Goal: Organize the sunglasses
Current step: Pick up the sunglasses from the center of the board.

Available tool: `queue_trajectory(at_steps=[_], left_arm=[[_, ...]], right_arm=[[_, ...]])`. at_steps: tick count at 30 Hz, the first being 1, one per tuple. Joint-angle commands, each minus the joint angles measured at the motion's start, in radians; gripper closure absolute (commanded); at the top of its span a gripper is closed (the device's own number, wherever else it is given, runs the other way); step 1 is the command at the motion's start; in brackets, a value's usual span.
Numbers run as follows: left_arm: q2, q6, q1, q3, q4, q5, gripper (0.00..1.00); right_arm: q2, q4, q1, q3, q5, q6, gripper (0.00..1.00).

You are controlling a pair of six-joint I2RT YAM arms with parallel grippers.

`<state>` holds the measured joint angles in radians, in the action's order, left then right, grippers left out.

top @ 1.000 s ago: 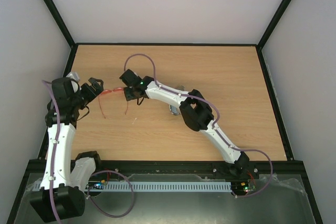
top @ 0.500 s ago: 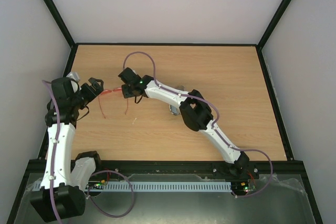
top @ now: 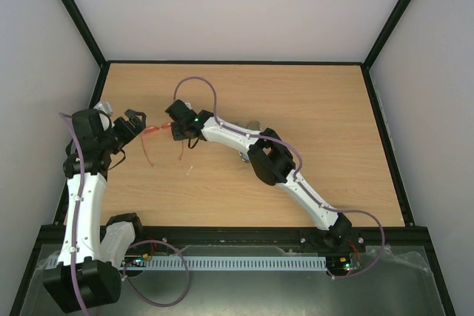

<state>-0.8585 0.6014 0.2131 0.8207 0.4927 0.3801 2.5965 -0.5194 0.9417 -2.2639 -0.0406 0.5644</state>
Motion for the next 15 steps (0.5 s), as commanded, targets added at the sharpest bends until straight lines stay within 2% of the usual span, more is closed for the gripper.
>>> queue_trajectory(at_steps=[1, 3, 15], left_arm=[[-0.002, -0.012, 0.008, 0.021, 0.001, 0.019, 0.01], [0.0, -0.014, 0.012, 0.014, 0.0, 0.021, 0.01], [0.013, -0.022, 0.015, -0.017, 0.004, 0.053, 0.02]], right_arm=[[0.025, -0.054, 0.008, -0.022, 0.078, 0.003, 0.87], [0.01, -0.067, 0.008, 0.001, 0.091, 0.002, 0.98], [-0.323, 0.017, -0.053, 0.314, 0.1, 0.058, 0.99]])
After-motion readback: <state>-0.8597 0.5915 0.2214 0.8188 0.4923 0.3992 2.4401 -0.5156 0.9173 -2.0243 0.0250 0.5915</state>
